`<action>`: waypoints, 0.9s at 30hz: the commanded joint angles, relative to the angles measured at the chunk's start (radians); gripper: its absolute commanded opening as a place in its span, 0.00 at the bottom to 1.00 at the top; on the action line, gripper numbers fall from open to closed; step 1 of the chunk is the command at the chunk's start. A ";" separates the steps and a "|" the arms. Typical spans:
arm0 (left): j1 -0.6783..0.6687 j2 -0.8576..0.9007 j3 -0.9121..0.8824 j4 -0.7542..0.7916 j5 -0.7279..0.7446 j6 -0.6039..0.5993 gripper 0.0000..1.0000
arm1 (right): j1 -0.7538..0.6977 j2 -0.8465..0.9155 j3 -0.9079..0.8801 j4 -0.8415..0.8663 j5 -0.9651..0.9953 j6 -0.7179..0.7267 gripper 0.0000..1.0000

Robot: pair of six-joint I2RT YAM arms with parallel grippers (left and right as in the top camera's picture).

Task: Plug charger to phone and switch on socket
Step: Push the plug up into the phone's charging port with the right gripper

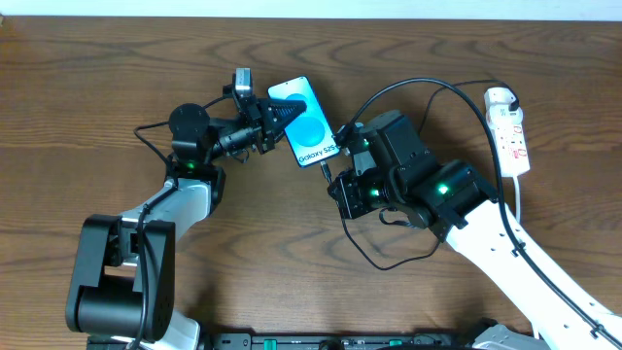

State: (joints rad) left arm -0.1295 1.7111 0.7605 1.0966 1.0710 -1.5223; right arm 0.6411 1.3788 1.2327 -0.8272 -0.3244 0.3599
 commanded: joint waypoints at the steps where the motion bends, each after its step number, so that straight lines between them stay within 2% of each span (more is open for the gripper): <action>1: -0.008 -0.007 0.024 0.013 0.021 -0.009 0.08 | 0.008 0.000 -0.005 0.008 0.004 0.010 0.01; 27: -0.008 -0.007 0.021 0.013 0.022 -0.008 0.07 | 0.051 0.000 -0.005 0.015 0.037 0.010 0.01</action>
State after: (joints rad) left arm -0.1352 1.7111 0.7605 1.0966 1.0733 -1.5227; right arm 0.6804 1.3792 1.2324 -0.8047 -0.3199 0.3599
